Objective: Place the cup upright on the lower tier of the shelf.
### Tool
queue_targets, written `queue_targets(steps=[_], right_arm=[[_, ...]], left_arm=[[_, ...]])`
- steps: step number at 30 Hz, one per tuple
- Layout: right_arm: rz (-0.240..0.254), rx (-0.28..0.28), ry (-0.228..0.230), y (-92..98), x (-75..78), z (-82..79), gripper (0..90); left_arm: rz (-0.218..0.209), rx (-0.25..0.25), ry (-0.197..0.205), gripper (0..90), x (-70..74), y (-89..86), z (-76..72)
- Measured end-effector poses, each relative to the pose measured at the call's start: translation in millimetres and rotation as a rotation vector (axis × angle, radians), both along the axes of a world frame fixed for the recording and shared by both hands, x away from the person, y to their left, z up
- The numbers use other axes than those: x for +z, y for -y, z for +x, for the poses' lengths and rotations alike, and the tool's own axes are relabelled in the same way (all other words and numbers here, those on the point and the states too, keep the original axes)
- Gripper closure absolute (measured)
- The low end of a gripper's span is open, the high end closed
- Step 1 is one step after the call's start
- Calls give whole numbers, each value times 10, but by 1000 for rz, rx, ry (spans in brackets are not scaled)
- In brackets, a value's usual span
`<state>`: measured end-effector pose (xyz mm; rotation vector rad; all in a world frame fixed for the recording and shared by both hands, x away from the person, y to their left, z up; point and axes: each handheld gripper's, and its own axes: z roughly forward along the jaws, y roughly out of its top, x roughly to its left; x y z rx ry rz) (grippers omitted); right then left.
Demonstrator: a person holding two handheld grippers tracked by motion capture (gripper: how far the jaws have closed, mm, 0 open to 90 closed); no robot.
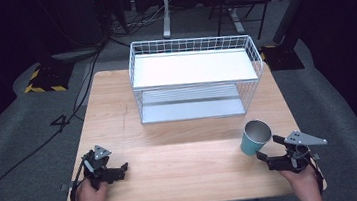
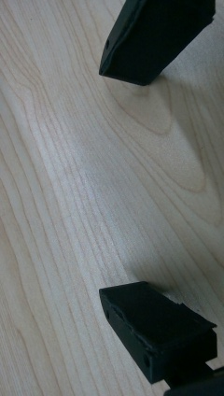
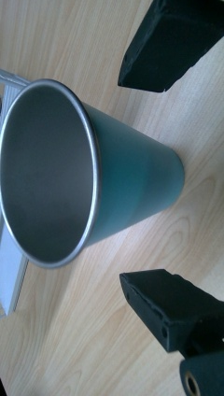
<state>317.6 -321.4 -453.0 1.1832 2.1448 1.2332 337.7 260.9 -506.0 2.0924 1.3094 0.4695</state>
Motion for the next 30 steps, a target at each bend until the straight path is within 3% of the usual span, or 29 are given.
queue_targets(steps=[9,17,27,30], right_arm=[[10,-11,3,-67,-131,146,60],[-12,-3,4,-176,-214,254,70],[19,-49,-15,-232,-373,337,124],[8,-62,-3,-240,-380,343,136]], left_arm=[[1,-2,-2,1,2,-2,0],[-1,19,-3,1,1,-11,-27],[-1,24,-1,1,-1,-17,-50],[-1,25,0,1,-2,-17,-50]])
